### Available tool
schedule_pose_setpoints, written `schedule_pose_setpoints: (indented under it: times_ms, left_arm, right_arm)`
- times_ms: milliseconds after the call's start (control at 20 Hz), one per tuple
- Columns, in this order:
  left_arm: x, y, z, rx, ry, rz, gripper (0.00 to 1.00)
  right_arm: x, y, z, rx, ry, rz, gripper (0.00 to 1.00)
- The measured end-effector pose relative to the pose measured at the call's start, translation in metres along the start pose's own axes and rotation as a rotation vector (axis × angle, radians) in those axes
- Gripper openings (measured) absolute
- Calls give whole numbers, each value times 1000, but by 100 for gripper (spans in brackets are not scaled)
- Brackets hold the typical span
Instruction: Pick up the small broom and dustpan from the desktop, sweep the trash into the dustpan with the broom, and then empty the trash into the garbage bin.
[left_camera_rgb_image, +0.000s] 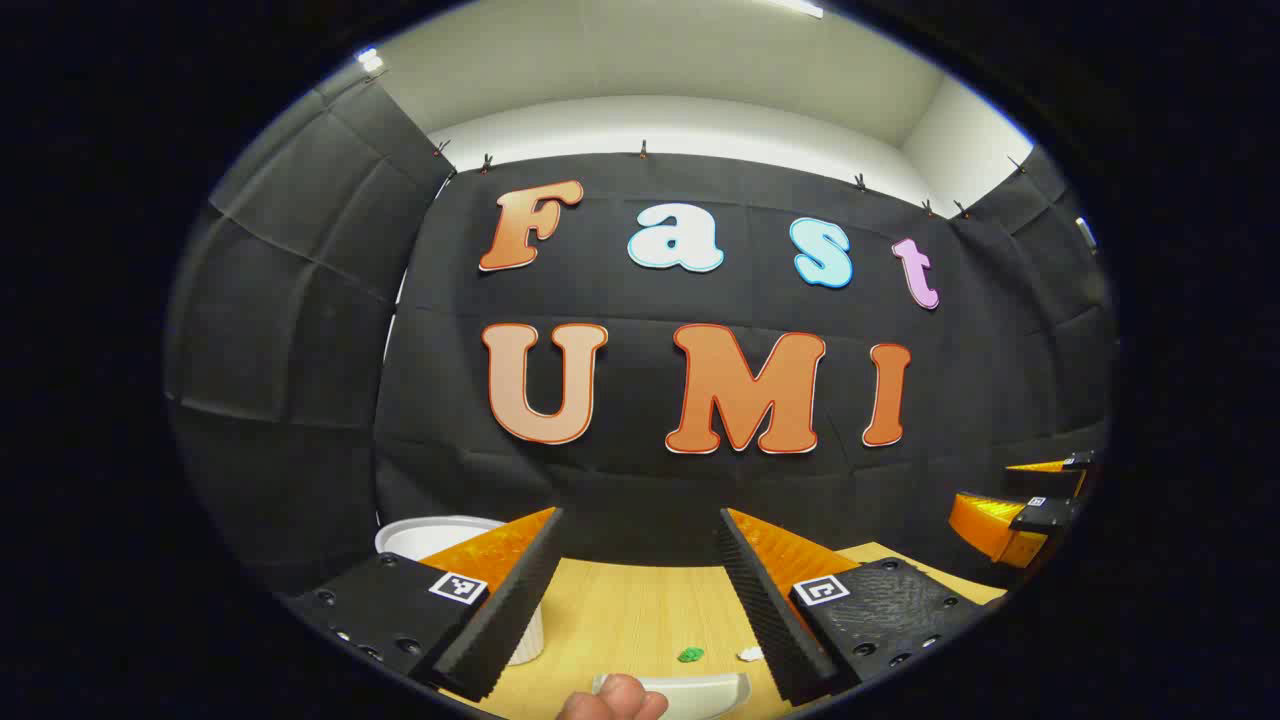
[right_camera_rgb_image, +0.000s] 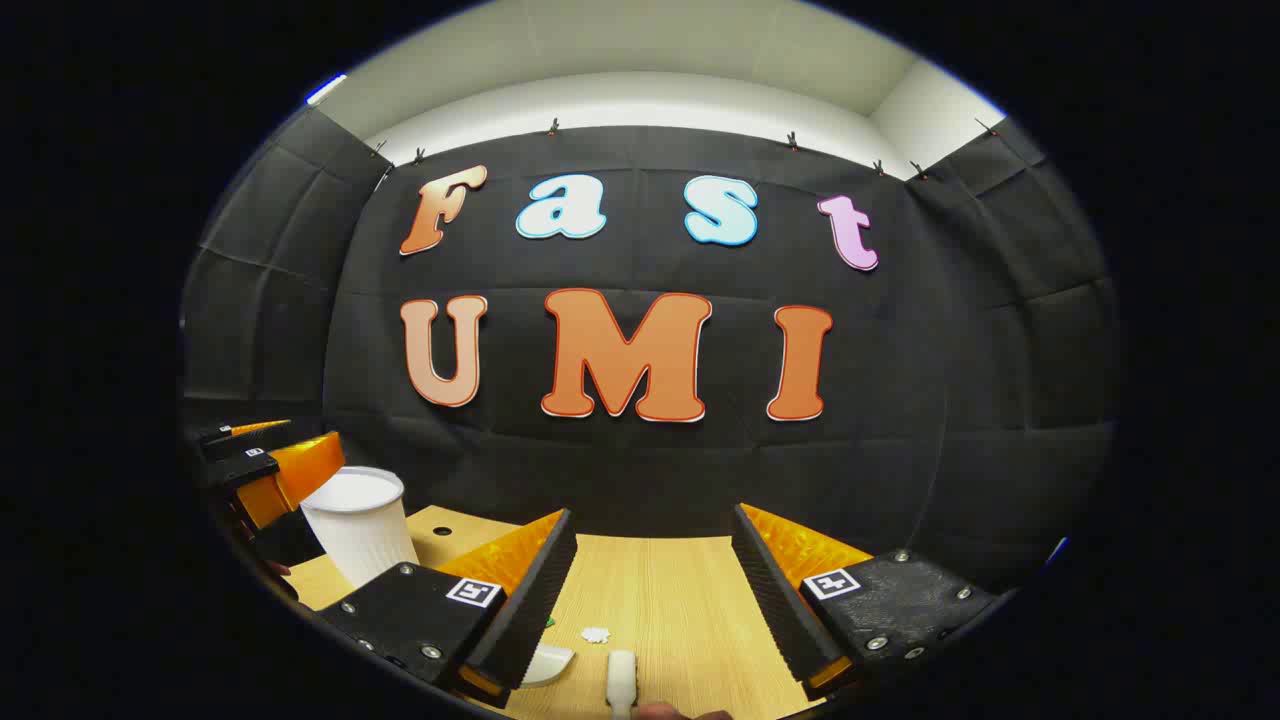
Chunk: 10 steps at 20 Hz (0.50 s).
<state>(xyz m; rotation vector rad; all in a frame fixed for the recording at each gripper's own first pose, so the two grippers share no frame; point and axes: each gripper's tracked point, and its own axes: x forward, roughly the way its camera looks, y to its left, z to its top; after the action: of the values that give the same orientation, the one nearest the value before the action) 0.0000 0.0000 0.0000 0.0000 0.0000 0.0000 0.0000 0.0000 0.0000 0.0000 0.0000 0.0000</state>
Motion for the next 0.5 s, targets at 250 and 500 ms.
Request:
schedule_pose_setpoints:
  times_ms: [250, 500]
  left_arm:
    - [4, -5, 2, 27, -7, 30, 95]
    - [8, -17, 0, 14, -4, 32, 94]
  right_arm:
    - [-1, -7, 4, -6, -21, 6, 94]
    - [-2, -5, 5, -20, -46, 28, 94]
